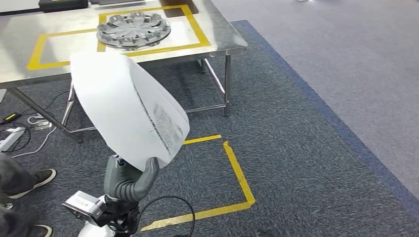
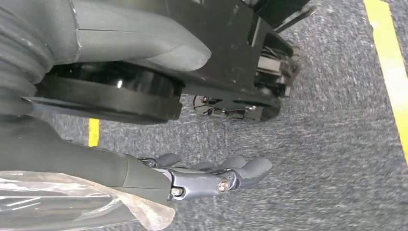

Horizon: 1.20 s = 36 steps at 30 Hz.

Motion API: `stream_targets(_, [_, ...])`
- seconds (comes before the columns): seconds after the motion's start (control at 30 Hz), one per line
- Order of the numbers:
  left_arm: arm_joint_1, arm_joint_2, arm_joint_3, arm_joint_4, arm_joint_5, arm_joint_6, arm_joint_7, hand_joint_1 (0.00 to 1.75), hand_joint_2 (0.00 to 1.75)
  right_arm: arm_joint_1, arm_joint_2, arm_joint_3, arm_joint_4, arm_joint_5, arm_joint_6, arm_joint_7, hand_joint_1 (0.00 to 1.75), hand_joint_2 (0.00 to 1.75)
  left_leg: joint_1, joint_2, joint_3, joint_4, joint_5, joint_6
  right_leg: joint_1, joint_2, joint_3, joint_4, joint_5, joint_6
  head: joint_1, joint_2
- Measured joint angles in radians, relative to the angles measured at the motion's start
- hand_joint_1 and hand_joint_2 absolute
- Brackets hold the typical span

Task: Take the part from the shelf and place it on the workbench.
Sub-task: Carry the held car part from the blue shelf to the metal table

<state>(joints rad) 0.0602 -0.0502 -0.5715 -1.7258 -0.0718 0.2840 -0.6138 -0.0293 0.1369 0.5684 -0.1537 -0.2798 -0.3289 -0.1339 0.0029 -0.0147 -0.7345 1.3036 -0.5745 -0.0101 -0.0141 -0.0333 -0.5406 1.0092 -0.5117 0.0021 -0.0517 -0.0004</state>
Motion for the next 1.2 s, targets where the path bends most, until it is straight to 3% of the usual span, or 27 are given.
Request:
stream_targets(0.03, [0.002, 0.001, 0.000, 0.000, 0.000, 0.002, 0.000, 1.75, 1.75, 0.000, 0.000, 0.000, 0.000, -0.001, -0.003, -0.007, 0.00, 1.75, 0.001, 0.005, 0.000, -0.002, 0.013, 0.000, 0.000, -0.013, 0.002, 0.000, -0.003, 0.000, 0.000, 0.000])
stream_targets(0.1, [0.004, 0.001, 0.000, 0.000, 0.000, 0.004, 0.000, 1.75, 1.75, -0.001, 0.000, 0.000, 0.000, -0.004, -0.009, -0.023, 0.00, 1.75, 0.001, 0.020, 0.050, -0.102, 0.076, 0.003, 0.000, -0.037, 0.010, 0.000, -0.009, 0.004, 0.000, 0.000])
stream_targets(0.17, [0.004, 0.001, 0.000, -0.001, 0.000, 0.006, 0.000, 1.75, 1.75, -0.001, 0.000, 0.000, 0.000, -0.004, -0.012, -0.031, 0.00, 1.75, -0.008, 0.068, 0.110, -0.222, 0.115, 0.010, 0.004, -0.058, 0.019, 0.000, -0.017, 0.011, 0.000, 0.000])
stream_targets(0.23, [0.005, 0.000, 0.000, -0.002, 0.000, 0.008, -0.001, 1.75, 1.75, -0.001, 0.001, 0.000, 0.000, -0.003, -0.012, -0.033, 0.00, 1.75, -0.018, 0.096, 0.128, -0.264, 0.114, 0.020, 0.010, -0.077, 0.024, 0.000, -0.025, 0.021, 0.000, 0.000])
stream_targets(0.3, [0.008, 0.000, 0.002, -0.002, -0.001, 0.011, -0.002, 1.75, 1.75, -0.002, 0.001, 0.000, 0.000, -0.003, -0.012, -0.033, 0.00, 1.75, -0.019, 0.075, 0.126, -0.267, 0.114, 0.031, 0.011, -0.098, 0.031, -0.004, -0.030, 0.031, 0.001, 0.000])
stream_targets(0.33, [0.009, 0.000, 0.002, -0.003, -0.002, 0.012, -0.003, 1.75, 1.75, -0.003, 0.001, 0.000, 0.000, -0.002, -0.012, -0.034, 0.00, 1.75, -0.018, 0.062, 0.128, -0.269, 0.115, 0.037, 0.009, -0.088, 0.033, 0.000, -0.037, 0.036, 0.002, 0.000])
stream_targets(0.4, [0.010, 0.000, 0.003, -0.006, -0.005, 0.012, -0.005, 1.75, 1.75, -0.005, 0.002, 0.000, 0.000, 0.000, -0.013, -0.036, 0.00, 1.75, -0.012, 0.042, 0.131, -0.274, 0.117, 0.048, 0.005, -0.034, 0.009, 0.054, -0.072, 0.043, 0.007, 0.000])
stream_targets(0.43, [0.011, -0.001, 0.004, -0.007, -0.007, 0.013, -0.006, 1.75, 1.75, -0.005, 0.003, 0.000, 0.000, -0.002, -0.013, -0.038, 0.00, 1.75, -0.010, 0.033, 0.132, -0.274, 0.117, 0.053, 0.003, 0.001, -0.025, 0.117, -0.102, 0.044, 0.010, 0.000])
stream_targets(0.47, [0.011, -0.001, 0.004, -0.007, -0.008, 0.013, -0.007, 1.75, 1.75, -0.004, 0.003, 0.000, 0.000, -0.005, -0.012, -0.041, 0.00, 1.75, -0.010, 0.024, 0.132, -0.274, 0.117, 0.056, 0.003, 0.019, -0.065, 0.191, -0.131, 0.044, 0.012, 0.000])
stream_targets(0.5, [0.012, -0.001, 0.005, -0.007, -0.009, 0.014, -0.007, 1.75, 1.75, -0.002, 0.003, 0.000, 0.000, -0.010, -0.012, -0.044, 0.00, 1.75, -0.011, 0.015, 0.133, -0.274, 0.116, 0.059, 0.003, 0.028, -0.107, 0.259, -0.150, 0.044, 0.013, 0.000])
stream_targets(0.53, [0.014, -0.001, 0.005, -0.007, -0.009, 0.015, -0.007, 1.75, 1.75, -0.001, 0.003, 0.000, 0.000, -0.015, -0.012, -0.047, 0.00, 1.75, -0.012, 0.006, 0.134, -0.274, 0.116, 0.060, 0.004, 0.031, -0.136, 0.297, -0.151, 0.042, 0.013, 0.000])
stream_targets(0.57, [0.016, -0.001, 0.006, -0.007, -0.009, 0.016, -0.007, 1.75, 1.75, 0.000, 0.003, 0.000, 0.000, -0.019, -0.012, -0.050, 0.00, 1.75, -0.014, -0.001, 0.137, -0.274, 0.114, 0.060, 0.005, 0.031, -0.145, 0.290, -0.127, 0.040, 0.013, 0.000])
stream_targets(0.6, [0.018, -0.001, 0.006, -0.007, -0.009, 0.018, -0.008, 1.75, 1.75, 0.000, 0.003, 0.000, 0.000, -0.021, -0.012, -0.053, 0.00, 1.75, -0.014, -0.007, 0.140, -0.274, 0.113, 0.060, 0.005, 0.032, -0.135, 0.246, -0.087, 0.036, 0.013, 0.000])
stream_targets(0.67, [0.019, -0.001, 0.006, -0.008, -0.009, 0.020, -0.009, 1.75, 1.75, -0.002, 0.003, 0.000, 0.000, -0.023, -0.012, -0.056, 0.00, 1.75, -0.017, -0.016, 0.146, -0.272, 0.107, 0.055, 0.007, 0.038, -0.082, 0.102, -0.007, 0.026, 0.013, 0.000])
stream_targets(0.7, [0.020, -0.001, 0.006, -0.008, -0.010, 0.021, -0.011, 1.75, 1.75, -0.003, 0.003, 0.000, 0.000, -0.023, -0.012, -0.056, 0.00, 1.75, -0.018, -0.019, 0.147, -0.271, 0.105, 0.051, 0.008, 0.041, -0.058, 0.050, 0.014, 0.023, 0.013, 0.000])
stream_targets(0.73, [0.020, -0.001, 0.006, -0.009, -0.010, 0.022, -0.012, 1.75, 1.75, -0.003, 0.003, 0.000, 0.000, -0.023, -0.012, -0.055, 0.00, 1.75, -0.018, -0.021, 0.146, -0.270, 0.103, 0.046, 0.009, 0.044, -0.043, 0.020, 0.020, 0.020, 0.013, 0.000])
stream_targets(0.83, [0.021, 0.000, 0.007, -0.013, -0.010, 0.024, -0.013, 1.75, 1.75, -0.002, 0.004, 0.000, 0.000, -0.024, -0.012, -0.053, 0.00, 1.75, -0.015, -0.022, 0.145, -0.267, 0.098, 0.033, 0.011, 0.044, -0.034, 0.009, 0.021, 0.013, 0.012, 0.000])
stream_targets(0.9, [0.020, 0.000, 0.007, -0.017, -0.010, 0.026, -0.014, 1.75, 1.75, -0.003, 0.004, -0.001, 0.000, -0.023, -0.010, -0.054, 0.00, 1.75, -0.013, -0.012, 0.130, -0.225, 0.067, 0.022, 0.008, 0.040, -0.029, 0.003, 0.023, 0.003, 0.010, 0.000])
stream_targets(1.0, [0.022, 0.002, 0.007, -0.021, -0.011, 0.029, -0.014, 1.75, 1.75, -0.002, 0.004, -0.001, 0.000, -0.023, -0.008, -0.054, 0.00, 1.75, -0.007, 0.000, 0.042, -0.031, -0.027, 0.006, 0.006, 0.030, -0.023, 0.002, 0.019, -0.006, 0.009, 0.000])
stream_targets(1.03, [0.023, 0.003, 0.007, -0.021, -0.011, 0.029, -0.014, 1.75, 1.75, -0.001, 0.004, -0.001, 0.000, -0.023, -0.008, -0.053, 0.00, 1.75, -0.003, 0.002, 0.017, 0.018, -0.039, 0.003, 0.006, 0.028, -0.021, 0.002, 0.017, -0.007, 0.009, 0.000])
stream_targets(1.07, [0.024, 0.004, 0.007, -0.021, -0.010, 0.029, -0.014, 1.75, 1.75, -0.001, 0.004, -0.001, 0.000, -0.023, -0.008, -0.053, 0.00, 1.75, 0.000, 0.003, 0.011, 0.027, -0.029, 0.000, 0.006, 0.027, -0.019, 0.002, 0.015, -0.006, 0.009, 0.000])
stream_targets(1.1, [0.024, 0.006, 0.007, -0.021, -0.010, 0.029, -0.014, 1.75, 1.75, -0.001, 0.004, -0.001, 0.000, -0.023, -0.008, -0.053, 0.00, 1.75, 0.003, 0.004, 0.024, -0.006, 0.000, -0.002, 0.005, 0.027, -0.015, 0.002, 0.012, -0.004, 0.009, 0.000])
stream_targets(1.17, [0.024, 0.007, 0.007, -0.022, -0.010, 0.030, -0.014, 1.75, 1.75, -0.001, 0.005, -0.001, 0.000, -0.022, -0.008, -0.054, 0.00, 1.75, 0.008, 0.010, 0.088, -0.143, 0.074, -0.005, 0.004, 0.027, -0.005, 0.002, 0.004, 0.004, 0.009, 0.000])
stream_targets(1.2, [0.023, 0.007, 0.007, -0.022, -0.010, 0.030, -0.014, 1.75, 1.75, -0.002, 0.005, -0.001, 0.000, -0.022, -0.008, -0.054, 0.00, 1.75, 0.008, 0.012, 0.116, -0.205, 0.096, -0.003, 0.005, 0.027, -0.002, 0.004, 0.001, 0.009, 0.008, 0.000])
